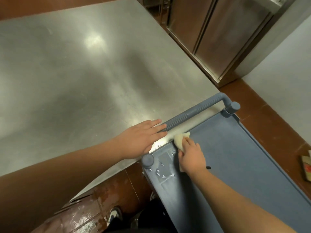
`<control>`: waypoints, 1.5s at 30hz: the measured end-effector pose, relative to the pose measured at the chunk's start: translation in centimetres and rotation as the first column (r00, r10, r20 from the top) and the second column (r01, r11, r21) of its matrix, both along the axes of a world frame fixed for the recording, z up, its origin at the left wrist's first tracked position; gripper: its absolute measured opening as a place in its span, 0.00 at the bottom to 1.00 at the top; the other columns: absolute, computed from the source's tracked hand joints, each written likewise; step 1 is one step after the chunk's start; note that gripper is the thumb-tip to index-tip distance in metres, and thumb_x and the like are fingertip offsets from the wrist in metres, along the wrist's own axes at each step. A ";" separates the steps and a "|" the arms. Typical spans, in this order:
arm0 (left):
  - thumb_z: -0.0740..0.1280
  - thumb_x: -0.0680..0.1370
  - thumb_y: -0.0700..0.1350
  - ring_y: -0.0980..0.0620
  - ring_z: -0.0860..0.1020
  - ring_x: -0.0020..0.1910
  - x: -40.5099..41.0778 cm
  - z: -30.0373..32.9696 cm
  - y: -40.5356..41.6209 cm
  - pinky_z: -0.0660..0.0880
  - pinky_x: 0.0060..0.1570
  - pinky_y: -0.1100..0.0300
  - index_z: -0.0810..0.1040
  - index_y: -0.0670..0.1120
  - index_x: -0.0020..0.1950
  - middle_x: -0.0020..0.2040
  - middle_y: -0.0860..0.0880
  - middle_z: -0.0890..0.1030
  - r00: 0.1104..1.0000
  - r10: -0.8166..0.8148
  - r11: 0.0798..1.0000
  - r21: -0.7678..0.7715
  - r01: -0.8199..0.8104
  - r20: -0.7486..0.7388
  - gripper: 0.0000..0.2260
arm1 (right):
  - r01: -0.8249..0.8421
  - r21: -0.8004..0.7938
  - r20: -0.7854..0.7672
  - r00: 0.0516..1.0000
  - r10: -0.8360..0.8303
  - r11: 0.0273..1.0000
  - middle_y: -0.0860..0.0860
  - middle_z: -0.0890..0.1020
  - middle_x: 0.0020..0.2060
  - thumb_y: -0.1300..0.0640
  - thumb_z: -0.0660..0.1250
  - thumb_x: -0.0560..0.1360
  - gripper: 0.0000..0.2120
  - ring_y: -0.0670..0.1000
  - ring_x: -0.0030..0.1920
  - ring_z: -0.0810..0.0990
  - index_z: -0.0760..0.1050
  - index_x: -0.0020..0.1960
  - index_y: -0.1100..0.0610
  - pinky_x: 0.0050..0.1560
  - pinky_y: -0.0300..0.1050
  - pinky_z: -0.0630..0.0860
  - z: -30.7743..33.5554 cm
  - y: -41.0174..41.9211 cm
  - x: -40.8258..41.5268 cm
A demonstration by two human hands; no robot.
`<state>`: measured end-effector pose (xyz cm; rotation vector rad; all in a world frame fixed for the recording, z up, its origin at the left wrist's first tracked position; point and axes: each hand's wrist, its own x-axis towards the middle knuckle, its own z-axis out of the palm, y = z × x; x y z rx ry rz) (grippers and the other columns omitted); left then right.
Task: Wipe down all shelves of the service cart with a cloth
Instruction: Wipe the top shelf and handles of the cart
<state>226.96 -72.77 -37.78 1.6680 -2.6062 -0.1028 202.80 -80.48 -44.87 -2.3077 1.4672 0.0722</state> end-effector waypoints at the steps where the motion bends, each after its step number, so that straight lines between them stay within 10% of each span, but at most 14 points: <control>1: 0.62 0.75 0.46 0.45 0.56 0.77 0.3 0.0 0.8 0.58 0.74 0.50 0.64 0.48 0.75 0.76 0.46 0.63 1.000 0.015 1.000 0.000 -0.015 -0.007 0.27 | -0.030 0.004 -0.002 1.000 0.030 1.000 0.51 0.72 0.70 0.54 0.62 0.79 0.21 0.58 0.56 0.72 0.69 0.71 0.57 0.56 0.51 0.72 0.0 1.0 0.4; 12: 0.64 0.74 0.44 0.47 0.57 0.77 1.3 0.2 8.2 0.57 0.75 0.51 0.63 0.50 0.76 0.77 0.48 0.62 0.991 0.130 0.991 0.031 -0.129 -0.025 0.29 | -0.223 0.091 0.066 0.974 0.218 0.970 0.47 0.69 0.73 0.54 0.61 0.79 0.24 0.52 0.63 0.72 0.67 0.76 0.50 0.65 0.46 0.72 -0.1 6.6 2.6; 20: 0.58 0.74 0.42 0.49 0.47 0.79 -1.7 -1.6 12.4 0.53 0.76 0.50 0.52 0.52 0.78 0.80 0.49 0.52 0.938 0.337 0.925 0.214 -0.313 -0.086 0.33 | 0.079 -0.009 0.199 0.977 -0.076 0.997 0.48 0.75 0.70 0.58 0.65 0.77 0.27 0.57 0.58 0.72 0.69 0.75 0.51 0.57 0.50 0.74 1.5 6.0 0.1; 25: 0.57 0.76 0.41 0.51 0.53 0.78 -3.9 -2.1 13.5 0.52 0.75 0.56 0.53 0.54 0.78 0.79 0.53 0.56 0.904 0.403 0.884 0.317 -0.344 -0.143 0.31 | 0.121 0.005 0.029 0.992 -0.121 0.993 0.50 0.71 0.73 0.57 0.62 0.79 0.28 0.58 0.60 0.70 0.63 0.78 0.51 0.57 0.52 0.74 1.8 3.4 -2.4; 31: 0.61 0.78 0.37 0.53 0.71 0.66 -6.8 -2.6 14.0 0.69 0.62 0.64 0.63 0.50 0.73 0.62 0.55 0.72 0.252 0.862 0.500 0.820 -0.278 -0.440 0.24 | -0.168 0.181 0.021 0.986 0.167 0.969 0.48 0.65 0.76 0.55 0.62 0.77 0.31 0.55 0.67 0.70 0.61 0.79 0.50 0.70 0.49 0.68 1.4 9.0 0.0; 40: 0.59 0.78 0.31 0.54 0.78 0.51 -6.2 -2.4 14.8 0.74 0.42 0.71 0.67 0.50 0.65 0.56 0.53 0.75 0.005 0.880 0.460 0.851 -0.252 -0.475 0.20 | -0.085 0.349 0.045 0.996 0.074 0.933 0.46 0.81 0.60 0.55 0.65 0.73 0.22 0.53 0.61 0.79 0.76 0.65 0.40 0.60 0.46 0.75 3.6 9.3 -1.3; 45: 0.58 0.78 0.31 0.56 0.77 0.49 -6.1 -2.4 14.8 0.74 0.39 0.70 0.67 0.47 0.65 0.56 0.50 0.75 -0.051 0.887 0.437 0.869 -0.233 -0.459 0.18 | 0.015 0.209 0.036 0.999 -0.024 0.978 0.52 0.73 0.67 0.53 0.63 0.78 0.25 0.57 0.65 0.75 0.68 0.75 0.49 0.61 0.48 0.72 3.7 10.5 -0.4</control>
